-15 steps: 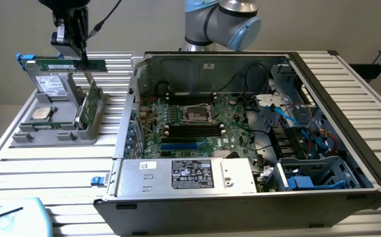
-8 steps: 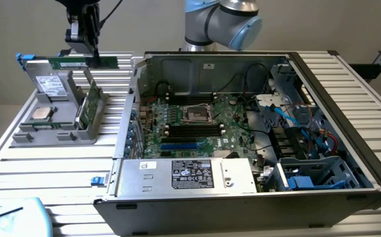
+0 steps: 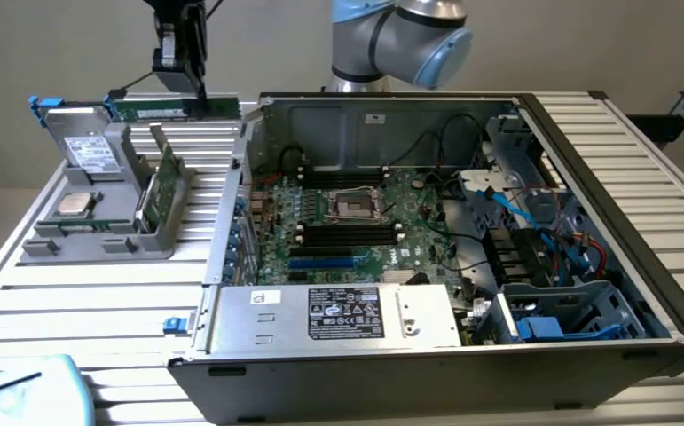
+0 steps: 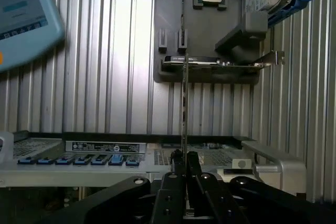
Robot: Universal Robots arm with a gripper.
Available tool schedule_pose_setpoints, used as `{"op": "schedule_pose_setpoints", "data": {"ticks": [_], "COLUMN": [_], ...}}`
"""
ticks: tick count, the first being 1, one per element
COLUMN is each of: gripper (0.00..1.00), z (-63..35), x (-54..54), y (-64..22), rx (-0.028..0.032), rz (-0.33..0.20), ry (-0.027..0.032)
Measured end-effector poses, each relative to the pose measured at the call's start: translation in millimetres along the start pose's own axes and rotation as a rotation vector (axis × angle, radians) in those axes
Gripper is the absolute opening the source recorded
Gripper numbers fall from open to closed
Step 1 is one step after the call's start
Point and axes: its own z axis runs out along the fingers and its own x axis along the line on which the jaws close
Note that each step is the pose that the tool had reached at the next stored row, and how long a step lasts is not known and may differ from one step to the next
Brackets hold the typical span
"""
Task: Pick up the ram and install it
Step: 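Pick up the ram and move it above insertion slot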
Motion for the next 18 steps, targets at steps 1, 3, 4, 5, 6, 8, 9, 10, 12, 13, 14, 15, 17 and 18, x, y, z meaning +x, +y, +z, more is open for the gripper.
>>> {"op": "schedule_pose_setpoints", "data": {"ticks": [1,3,4,5,6,8,9,10,12,13,14,15,17,18], "gripper": [0.14,0.14,0.14,0.14,0.14,0.14,0.14,0.14,0.14,0.14,0.14,0.14,0.14,0.14], "z": [-1.1,-3.6,-4.9,-6.3,-7.5,-10.2,-11.5,-12.9,-15.7,-17.2,-18.6,-20.1,-23.2,-24.8], "x": [0.1,0.1,0.2,0.2,0.3,0.4,0.5,0.6,0.7,0.8,0.9,0.9,1.0,1.1], "y": [-3.9,-11.9,-15.8,-20.0,-23.9,-32.7,-37.0,-41.5,-50.4,-54.8,-59.2,-63.6,-72.6,-77.0], "rx": [0.0009,0.0022,0.0026,0.0029,0.0032,0.0036,0.0037,0.0037,0.0037,0.0037,0.0036,0.0037,0.0038,0.0039], "rz": [0.0,0.0,0.0,-0.001,-0.001,-0.001,-0.001,-0.001,-0.001,-0.001,-0.001,-0.001,-0.001,-0.001], "ry": [-0.0008,-0.0023,-0.003,-0.0037,-0.0043,-0.0058,-0.0064,-0.0069,-0.0079,-0.0083,-0.0087,-0.0091,-0.0098,-0.01]}}
